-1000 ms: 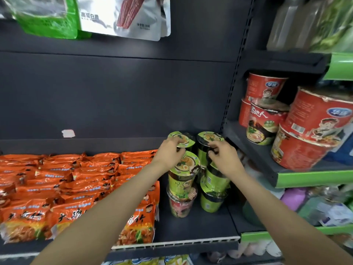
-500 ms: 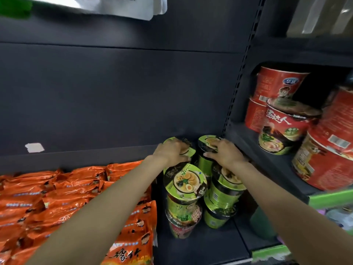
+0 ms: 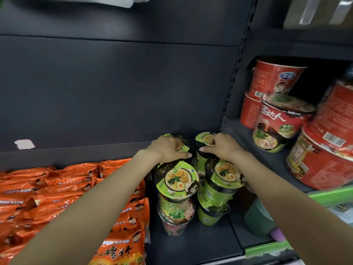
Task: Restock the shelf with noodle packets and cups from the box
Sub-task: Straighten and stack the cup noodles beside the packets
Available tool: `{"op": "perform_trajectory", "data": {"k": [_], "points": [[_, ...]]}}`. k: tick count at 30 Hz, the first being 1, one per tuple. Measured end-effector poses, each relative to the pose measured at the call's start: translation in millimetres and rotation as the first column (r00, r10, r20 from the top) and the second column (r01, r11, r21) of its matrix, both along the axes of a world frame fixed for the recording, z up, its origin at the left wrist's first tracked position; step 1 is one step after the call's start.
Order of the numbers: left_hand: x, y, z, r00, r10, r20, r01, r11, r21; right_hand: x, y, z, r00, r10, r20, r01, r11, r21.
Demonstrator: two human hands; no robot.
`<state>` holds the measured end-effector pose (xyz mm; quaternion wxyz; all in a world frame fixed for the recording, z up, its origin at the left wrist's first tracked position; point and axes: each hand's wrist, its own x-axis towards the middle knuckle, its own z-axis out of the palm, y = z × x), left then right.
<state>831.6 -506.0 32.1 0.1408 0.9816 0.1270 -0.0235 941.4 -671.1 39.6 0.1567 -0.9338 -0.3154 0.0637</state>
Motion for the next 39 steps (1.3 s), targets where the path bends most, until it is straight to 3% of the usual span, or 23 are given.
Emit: {"op": "perform_trajectory", "data": {"k": [5,12,18,24,27,32,39], "points": [[-8.7,-2.0,0.2,0.995,-0.038,-0.095,0.04,0.999,0.012,-3.2,3.7,-0.5,0.998,0.033,0.06,-0.033,0.999,-0.006],[-12.7,10.3,-8.6,0.995,-0.077,-0.062,0.075,0.997,-0.028,9.8,-0.5,-2.1,0.989,0.086,-0.124,-0.082,0.996,0.04],[-11.9,12.9,-11.3,0.995,-0.076,-0.058,0.075,0.997,-0.013,4.3,11.4,-6.1,0.996,0.089,0.031,-0.088,0.996,-0.01],[-12.6,12.3,-12.5,0.995,-0.082,-0.05,0.083,0.996,0.011,18.1,6.2,0.7,0.977,0.152,-0.149,-0.16,0.986,-0.045],[-12.3,10.7,-7.9,0.995,-0.086,-0.046,0.088,0.995,0.037,13.5,7.3,-0.2,0.991,0.094,-0.098,-0.093,0.996,0.013],[-14.9,11.9,-5.2,0.998,-0.048,0.032,0.05,0.996,-0.068,3.1,17.0,-8.3,0.997,0.065,0.052,-0.065,0.998,0.014],[-22.1,16.5,-4.4,0.994,-0.054,0.098,0.06,0.997,-0.056,3.4,9.8,-0.4,0.99,0.124,-0.073,-0.124,0.992,0.004]]}}
